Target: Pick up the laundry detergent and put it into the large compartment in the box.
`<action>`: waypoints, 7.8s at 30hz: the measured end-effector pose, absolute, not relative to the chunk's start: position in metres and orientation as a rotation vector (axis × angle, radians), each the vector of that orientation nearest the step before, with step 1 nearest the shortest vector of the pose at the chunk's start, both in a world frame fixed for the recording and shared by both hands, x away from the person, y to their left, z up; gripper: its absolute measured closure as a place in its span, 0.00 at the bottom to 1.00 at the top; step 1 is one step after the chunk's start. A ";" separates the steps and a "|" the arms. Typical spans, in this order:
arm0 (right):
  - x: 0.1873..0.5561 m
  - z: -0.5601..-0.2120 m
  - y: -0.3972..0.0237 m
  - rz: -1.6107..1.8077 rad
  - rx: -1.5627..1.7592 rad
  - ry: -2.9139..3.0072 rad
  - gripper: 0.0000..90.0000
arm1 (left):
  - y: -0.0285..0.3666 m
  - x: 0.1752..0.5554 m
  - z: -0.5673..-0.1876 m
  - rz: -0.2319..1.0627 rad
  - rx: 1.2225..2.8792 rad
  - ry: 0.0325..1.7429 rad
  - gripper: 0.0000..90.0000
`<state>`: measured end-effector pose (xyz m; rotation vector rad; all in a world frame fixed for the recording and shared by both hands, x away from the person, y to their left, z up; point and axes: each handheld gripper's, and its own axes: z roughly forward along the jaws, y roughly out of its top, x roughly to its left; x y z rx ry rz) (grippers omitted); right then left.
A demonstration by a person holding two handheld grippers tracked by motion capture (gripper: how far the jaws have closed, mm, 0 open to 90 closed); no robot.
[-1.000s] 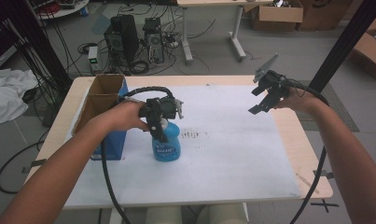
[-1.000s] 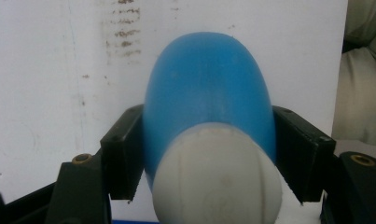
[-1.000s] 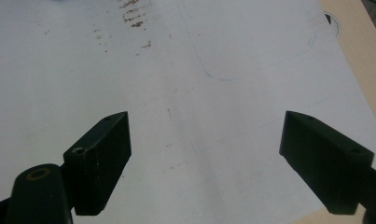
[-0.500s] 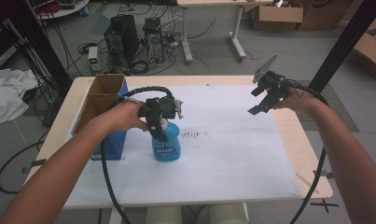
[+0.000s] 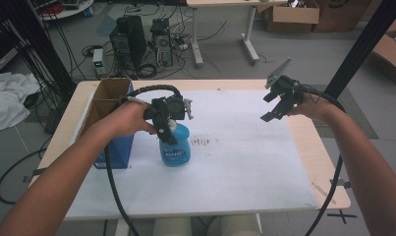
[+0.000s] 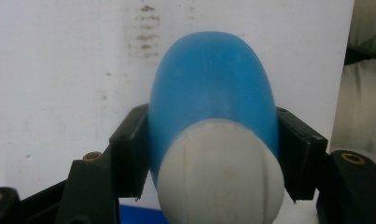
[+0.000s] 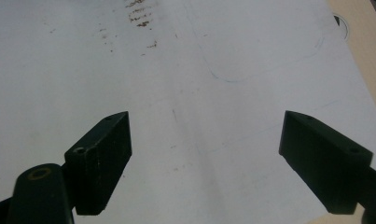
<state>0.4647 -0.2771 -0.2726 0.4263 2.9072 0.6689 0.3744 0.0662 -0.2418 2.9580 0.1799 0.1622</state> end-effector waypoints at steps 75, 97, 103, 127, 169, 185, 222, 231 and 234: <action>0.456 -0.262 -0.270 0.674 0.328 2.886 0.20 | 0.232 0.397 -0.182 0.460 2.117 1.960 0.43; 0.457 -0.263 -0.272 0.664 0.337 2.886 0.20 | 0.237 0.399 -0.254 0.428 2.111 1.972 0.43; 0.456 -0.262 -0.275 0.660 0.348 2.883 0.20 | 0.238 0.401 -0.264 0.409 2.127 1.987 0.43; 0.456 -0.265 -0.273 0.645 0.352 2.896 0.20 | 0.243 0.404 -0.276 0.360 2.135 2.015 0.42; 0.451 -0.262 -0.275 0.658 0.346 2.899 0.20 | 0.246 0.401 -0.243 0.333 2.095 2.014 0.22; 0.446 -0.257 -0.276 0.661 0.347 2.888 0.20 | 0.227 0.397 -0.199 0.354 2.175 1.946 0.20; 0.435 -0.248 -0.270 0.635 0.348 2.889 0.20 | 0.074 0.388 -0.174 0.295 2.520 1.327 0.20; 0.435 -0.247 -0.273 0.636 0.359 2.891 0.20 | 0.031 0.391 -0.191 0.264 2.659 1.120 0.21; 0.436 -0.247 -0.273 0.630 0.361 2.893 0.20 | 0.021 0.392 -0.198 0.248 2.686 1.054 0.21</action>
